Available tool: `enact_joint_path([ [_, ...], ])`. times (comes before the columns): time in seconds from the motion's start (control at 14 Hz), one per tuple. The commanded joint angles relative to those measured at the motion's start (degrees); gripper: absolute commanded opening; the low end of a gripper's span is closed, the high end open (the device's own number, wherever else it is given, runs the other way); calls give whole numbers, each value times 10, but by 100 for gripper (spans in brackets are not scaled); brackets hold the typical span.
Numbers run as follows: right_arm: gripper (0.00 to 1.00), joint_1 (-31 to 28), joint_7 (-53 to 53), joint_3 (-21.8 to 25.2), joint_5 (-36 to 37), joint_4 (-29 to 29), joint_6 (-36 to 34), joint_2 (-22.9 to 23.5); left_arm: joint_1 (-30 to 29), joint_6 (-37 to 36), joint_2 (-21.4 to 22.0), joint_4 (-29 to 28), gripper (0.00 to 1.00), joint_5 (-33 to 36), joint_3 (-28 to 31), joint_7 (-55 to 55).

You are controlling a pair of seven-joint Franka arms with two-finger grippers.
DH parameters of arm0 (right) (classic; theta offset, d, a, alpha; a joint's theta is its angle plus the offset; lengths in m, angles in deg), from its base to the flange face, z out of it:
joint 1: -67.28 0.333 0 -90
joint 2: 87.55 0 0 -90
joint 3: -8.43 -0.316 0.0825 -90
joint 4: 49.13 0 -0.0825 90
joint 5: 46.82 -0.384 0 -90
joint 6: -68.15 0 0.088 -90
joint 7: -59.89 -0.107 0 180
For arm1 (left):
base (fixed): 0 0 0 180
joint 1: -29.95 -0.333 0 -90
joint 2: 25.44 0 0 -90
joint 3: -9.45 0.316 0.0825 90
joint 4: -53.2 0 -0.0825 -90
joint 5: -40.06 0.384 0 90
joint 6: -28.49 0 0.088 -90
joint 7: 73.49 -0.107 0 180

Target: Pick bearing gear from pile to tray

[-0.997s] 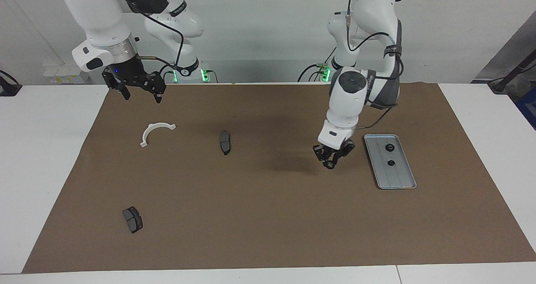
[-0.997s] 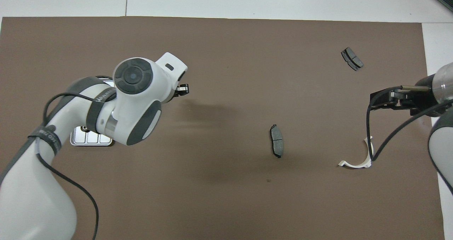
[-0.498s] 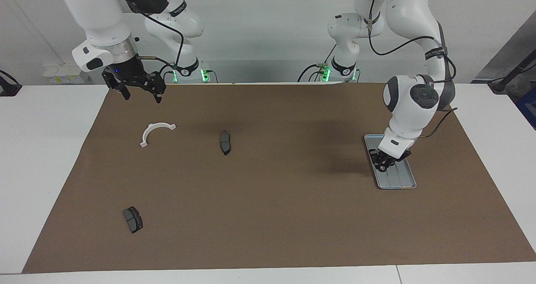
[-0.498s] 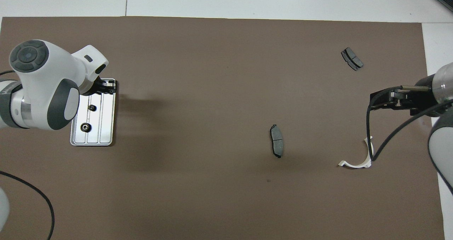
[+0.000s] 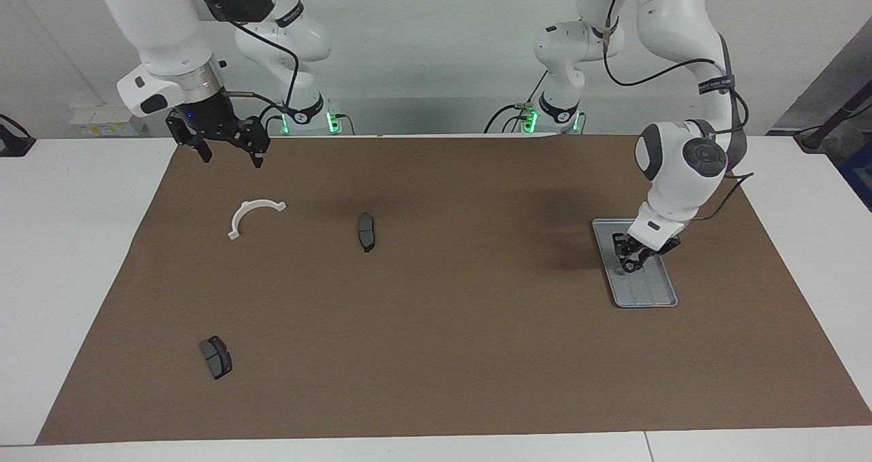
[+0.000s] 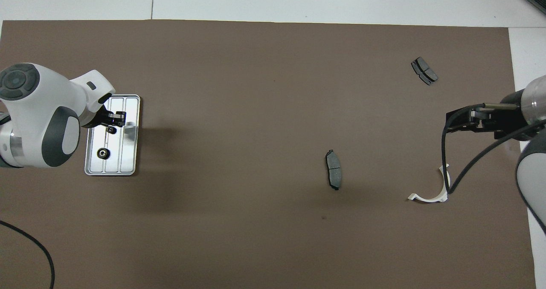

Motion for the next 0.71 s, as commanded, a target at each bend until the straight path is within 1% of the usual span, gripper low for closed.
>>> enact_joint_path([
  [0.0, 100, -2, 11, 0, -15, -18, 16, -13, 1, 10, 20, -20, 100, -11, -1, -8],
  [0.07, 100, -2, 11, 0, -14, -18, 16, -13, 3, 7, 20, -19, 100, -11, -1, -8],
  [0.28, 100, -2, 11, 0, -15, -18, 16, -13, 3, 2, 38, -7, 100, -11, -4, -8],
  [0.36, 100, -2, 11, 0, -14, -18, 16, -13, 4, -15, 47, 5, 100, -11, -4, -8],
  [0.5, 100, -2, 11, 0, -14, -18, 16, -13, 11, -84, 57, 45, 100, -12, -5, -8],
  [0.64, 100, -2, 11, 0, -15, -18, 16, -13, 11, -159, 60, 101, 100, -50, -7, -6],
])
